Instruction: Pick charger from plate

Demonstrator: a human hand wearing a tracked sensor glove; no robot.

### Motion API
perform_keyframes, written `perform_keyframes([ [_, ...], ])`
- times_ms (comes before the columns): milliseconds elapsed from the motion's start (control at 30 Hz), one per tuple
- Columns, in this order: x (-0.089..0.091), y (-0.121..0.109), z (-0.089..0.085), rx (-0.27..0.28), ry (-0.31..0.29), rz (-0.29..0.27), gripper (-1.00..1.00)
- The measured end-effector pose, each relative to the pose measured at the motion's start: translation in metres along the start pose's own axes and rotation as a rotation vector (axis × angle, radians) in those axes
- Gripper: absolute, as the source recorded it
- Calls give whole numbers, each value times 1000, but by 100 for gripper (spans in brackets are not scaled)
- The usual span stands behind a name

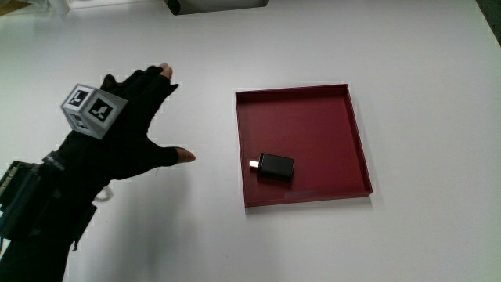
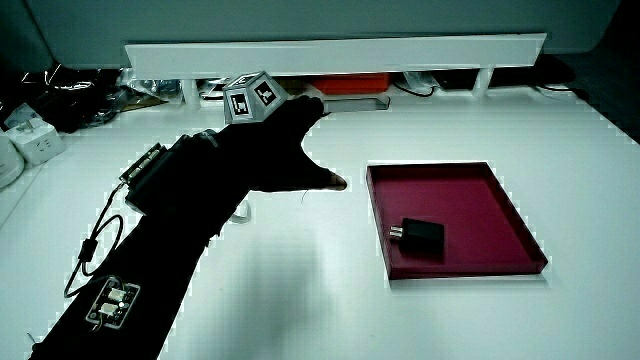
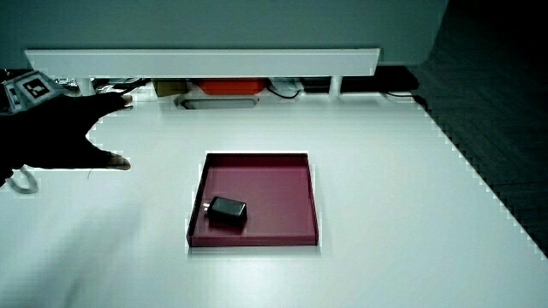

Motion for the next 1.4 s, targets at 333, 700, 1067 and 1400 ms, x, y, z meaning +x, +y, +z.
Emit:
perform_keyframes([
  [333, 19, 24, -35, -80, -98, 27, 0],
  [700, 32, 50, -84, -191, -131, 57, 0],
  [1067, 44, 68, -119, -266, -101, 83, 0],
  [1400, 54, 78, -146, -335, -58, 72, 0],
])
